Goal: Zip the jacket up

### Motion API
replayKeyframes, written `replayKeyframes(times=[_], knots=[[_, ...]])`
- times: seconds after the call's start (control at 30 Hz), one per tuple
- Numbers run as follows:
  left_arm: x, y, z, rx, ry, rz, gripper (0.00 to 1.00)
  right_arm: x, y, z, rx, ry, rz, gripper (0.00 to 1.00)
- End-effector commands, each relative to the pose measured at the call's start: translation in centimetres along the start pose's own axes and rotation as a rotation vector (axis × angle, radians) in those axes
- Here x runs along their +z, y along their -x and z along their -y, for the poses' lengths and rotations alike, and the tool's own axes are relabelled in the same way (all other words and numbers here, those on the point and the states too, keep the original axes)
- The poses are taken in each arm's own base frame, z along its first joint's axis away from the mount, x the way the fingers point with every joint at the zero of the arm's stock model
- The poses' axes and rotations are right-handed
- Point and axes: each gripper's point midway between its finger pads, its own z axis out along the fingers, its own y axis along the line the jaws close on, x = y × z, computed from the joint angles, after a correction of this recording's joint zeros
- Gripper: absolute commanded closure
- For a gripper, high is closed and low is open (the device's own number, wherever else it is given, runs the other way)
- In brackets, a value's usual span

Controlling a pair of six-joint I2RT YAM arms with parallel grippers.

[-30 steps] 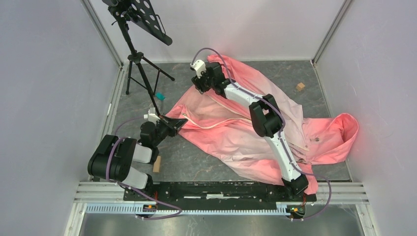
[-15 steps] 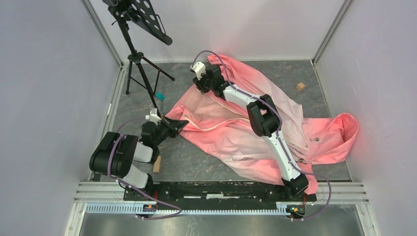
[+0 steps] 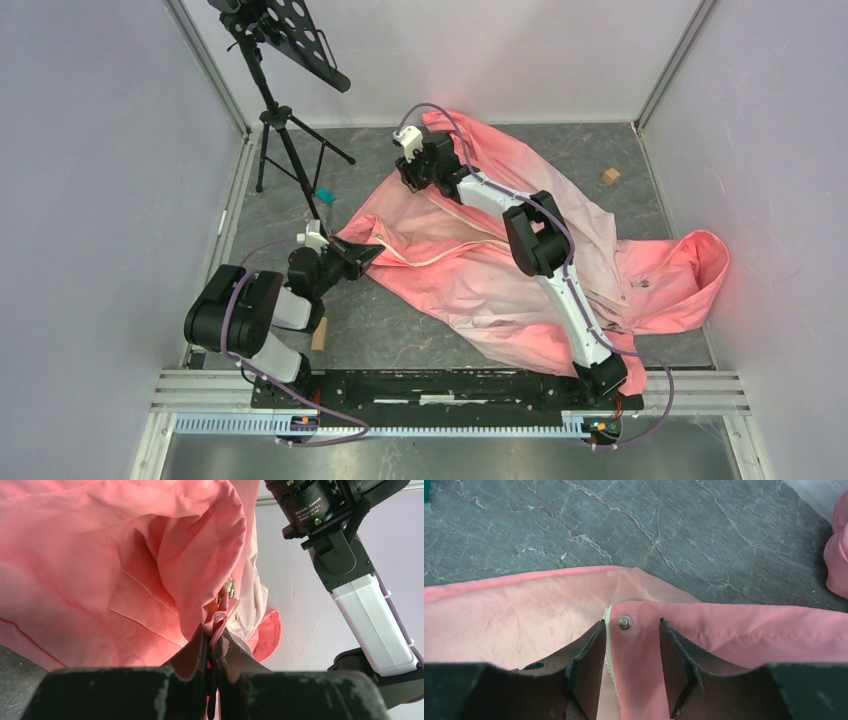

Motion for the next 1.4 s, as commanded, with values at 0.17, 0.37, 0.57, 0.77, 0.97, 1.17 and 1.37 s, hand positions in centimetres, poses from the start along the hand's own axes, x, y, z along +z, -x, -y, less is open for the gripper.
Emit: replayKeyframes(times=[0.17, 0.37, 0.57, 0.77, 0.97, 1.17, 1.37], knots=[[0.3, 0.5, 2.0, 0.038, -0.070, 0.006, 0.98, 0.4, -1.0, 0.0, 0.024, -0.003, -0.032, 0.57], [0.3, 0.6, 2.5, 0.041, -0.081, 0.009, 0.98, 0.7, -0.6, 0.0, 0.026, 0.000, -0.023, 0.81], [0.5, 0.8, 2.4, 0.049, -0.070, 0.009, 0.98, -1.4, 4.5, 0.1, 0.019, 0.014, 0.074, 0.92], [0.8, 0.9, 2.6, 0.049, -0.081, 0.005, 0.98, -6.1, 9.8, -0.3, 0.019, 0.029, 0.180, 1.00], [1.0, 0.7, 3.4, 0.062, -0.115, -0.019, 0.98, -10.1, 10.2, -2.9, 0.050, 0.137, 0.187, 1.00], [0.7, 0.7, 5.0, 0.128, -0.217, -0.014, 0.98, -16.6, 9.1, -7.8, 0.217, 0.340, 0.247, 1.00], [1.1, 0.5, 5.2, 0.178, -0.260, -0.026, 0.98, -21.5, 7.9, -11.7, 0.335, 0.496, 0.327, 1.00]])
